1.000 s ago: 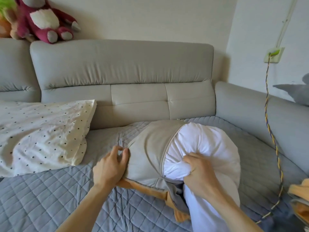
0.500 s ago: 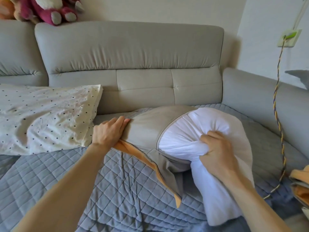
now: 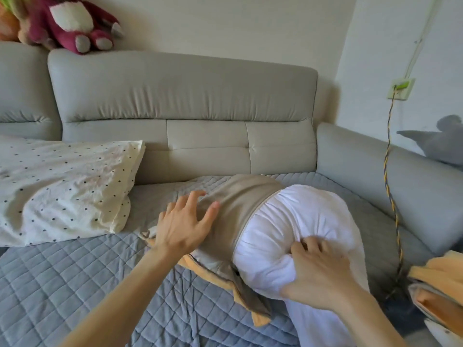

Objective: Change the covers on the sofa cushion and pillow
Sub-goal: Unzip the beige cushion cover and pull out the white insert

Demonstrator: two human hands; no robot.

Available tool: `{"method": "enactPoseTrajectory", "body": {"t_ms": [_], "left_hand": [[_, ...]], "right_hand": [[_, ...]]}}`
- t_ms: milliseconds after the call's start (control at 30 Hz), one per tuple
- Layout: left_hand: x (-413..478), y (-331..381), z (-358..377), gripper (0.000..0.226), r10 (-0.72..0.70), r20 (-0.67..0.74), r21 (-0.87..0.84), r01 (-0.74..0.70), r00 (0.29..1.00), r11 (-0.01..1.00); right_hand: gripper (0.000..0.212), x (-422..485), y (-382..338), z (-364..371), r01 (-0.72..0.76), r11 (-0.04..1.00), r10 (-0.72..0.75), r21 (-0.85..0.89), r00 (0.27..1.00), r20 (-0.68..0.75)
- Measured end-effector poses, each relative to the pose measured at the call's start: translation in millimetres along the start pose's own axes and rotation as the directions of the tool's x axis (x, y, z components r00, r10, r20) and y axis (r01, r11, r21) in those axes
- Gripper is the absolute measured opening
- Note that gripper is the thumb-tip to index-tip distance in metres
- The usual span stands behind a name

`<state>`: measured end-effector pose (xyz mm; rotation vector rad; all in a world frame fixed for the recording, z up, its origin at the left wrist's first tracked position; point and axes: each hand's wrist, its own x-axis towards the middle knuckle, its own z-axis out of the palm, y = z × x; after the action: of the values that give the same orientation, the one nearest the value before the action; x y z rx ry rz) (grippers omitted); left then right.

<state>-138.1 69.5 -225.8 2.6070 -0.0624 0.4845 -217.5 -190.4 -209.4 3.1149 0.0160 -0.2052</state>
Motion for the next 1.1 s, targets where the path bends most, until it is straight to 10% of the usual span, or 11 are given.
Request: {"method": "enactPoseTrajectory", "body": {"t_ms": [133,233,400,467,667,800,1100], "left_hand": [[10,50,14,0.068,0.055,0.132,-0.032,-0.051,0.99,0.998],[7,62,32,0.064,0.028,0.14,-0.054,-0.02,0.99,0.998],[-59,29,61,0.066,0.021,-0.089,-0.035,-0.025,0.996,0.999],[-76,13,58,0.064,0.001,-0.099,-0.033,-0.004,0.995,0.999],[-12,49,1,0.066,-0.114,-0.109,-0.11,0.102,0.988,0.989],[36,84,-4,0.067,-0.085,0.025,0.026,0.084,0.996,0.996],[46,53,1,0.039,0.071,-0.152,0.134,-0.051,0.986,0.99]], "right_hand": [[0.048,-4,1,-42,0.011,0.955,0.06,0.297,0.972,-0.229],[0.056,35,11,-63,0.017,0.94,0.214,0.339,0.745,-0.632],[0.128,105,33,-36,-0.255,0.837,0.32,0.484,0.946,-0.056],[0.116,108,26,-8,-0.245,0.828,0.304,0.505,0.952,-0.036],[0.02,86,-3,15,0.12,0.812,0.294,0.572,0.761,-0.578],[0.022,58,-16,19,0.361,0.779,0.255,0.513,0.565,-0.784],[0.028,32,-6,1,0.547,0.649,0.238,0.528,0.513,-0.824]]}}
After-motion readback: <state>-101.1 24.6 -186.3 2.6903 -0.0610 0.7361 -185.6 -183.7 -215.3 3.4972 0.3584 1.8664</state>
